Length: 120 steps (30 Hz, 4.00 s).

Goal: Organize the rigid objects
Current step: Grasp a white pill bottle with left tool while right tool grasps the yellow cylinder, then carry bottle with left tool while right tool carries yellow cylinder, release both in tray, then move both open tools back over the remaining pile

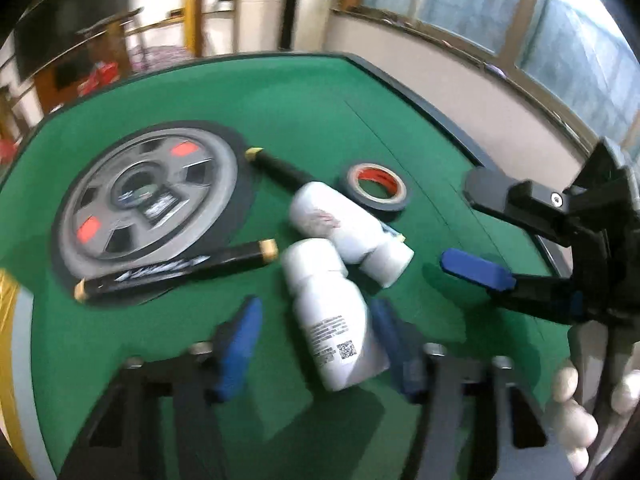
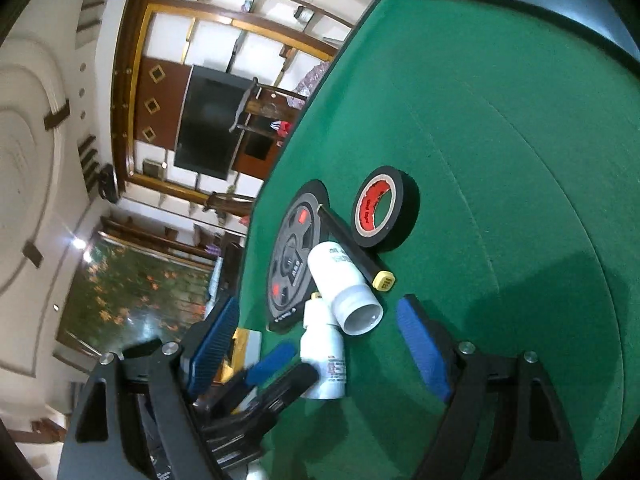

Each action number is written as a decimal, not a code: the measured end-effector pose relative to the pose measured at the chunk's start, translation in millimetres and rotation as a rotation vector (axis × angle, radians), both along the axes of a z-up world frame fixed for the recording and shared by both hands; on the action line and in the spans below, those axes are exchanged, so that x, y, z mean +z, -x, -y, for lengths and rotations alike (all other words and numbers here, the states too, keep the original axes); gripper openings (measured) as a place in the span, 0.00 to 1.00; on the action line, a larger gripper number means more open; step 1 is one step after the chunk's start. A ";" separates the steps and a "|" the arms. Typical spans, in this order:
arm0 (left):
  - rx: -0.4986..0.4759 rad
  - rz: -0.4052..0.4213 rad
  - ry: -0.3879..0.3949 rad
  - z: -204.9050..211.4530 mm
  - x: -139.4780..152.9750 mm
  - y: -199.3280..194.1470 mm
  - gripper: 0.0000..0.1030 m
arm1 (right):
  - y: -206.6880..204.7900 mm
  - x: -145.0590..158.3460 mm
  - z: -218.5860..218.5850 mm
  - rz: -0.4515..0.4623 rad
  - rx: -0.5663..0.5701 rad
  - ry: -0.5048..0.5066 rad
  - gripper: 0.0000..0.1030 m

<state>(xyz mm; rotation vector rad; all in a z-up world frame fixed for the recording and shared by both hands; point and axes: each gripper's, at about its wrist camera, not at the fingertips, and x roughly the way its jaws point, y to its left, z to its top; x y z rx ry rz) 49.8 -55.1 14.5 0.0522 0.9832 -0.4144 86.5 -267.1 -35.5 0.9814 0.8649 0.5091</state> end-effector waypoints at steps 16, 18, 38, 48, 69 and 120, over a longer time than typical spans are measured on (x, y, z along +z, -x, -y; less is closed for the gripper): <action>0.009 0.077 0.117 -71.2 49.1 60.9 0.39 | 1.2 6.1 -20.1 0.034 0.042 0.151 0.79; 0.036 0.103 0.154 -99.4 63.6 83.3 0.39 | 1.2 8.5 -30.1 0.040 0.062 0.236 0.79; 0.237 0.159 0.355 -284.9 56.5 174.6 0.32 | 149.5 37.0 -168.9 0.118 0.334 0.833 0.70; 0.211 0.209 0.391 -289.5 72.9 191.5 0.31 | 160.4 32.9 -184.6 0.139 0.334 0.883 0.40; 0.436 0.121 0.318 -403.7 54.5 204.1 0.31 | 164.3 91.7 -386.0 0.349 0.705 0.723 0.40; 0.448 0.028 0.135 -386.3 39.5 82.0 0.58 | 57.4 86.5 -457.3 0.266 0.579 0.979 0.55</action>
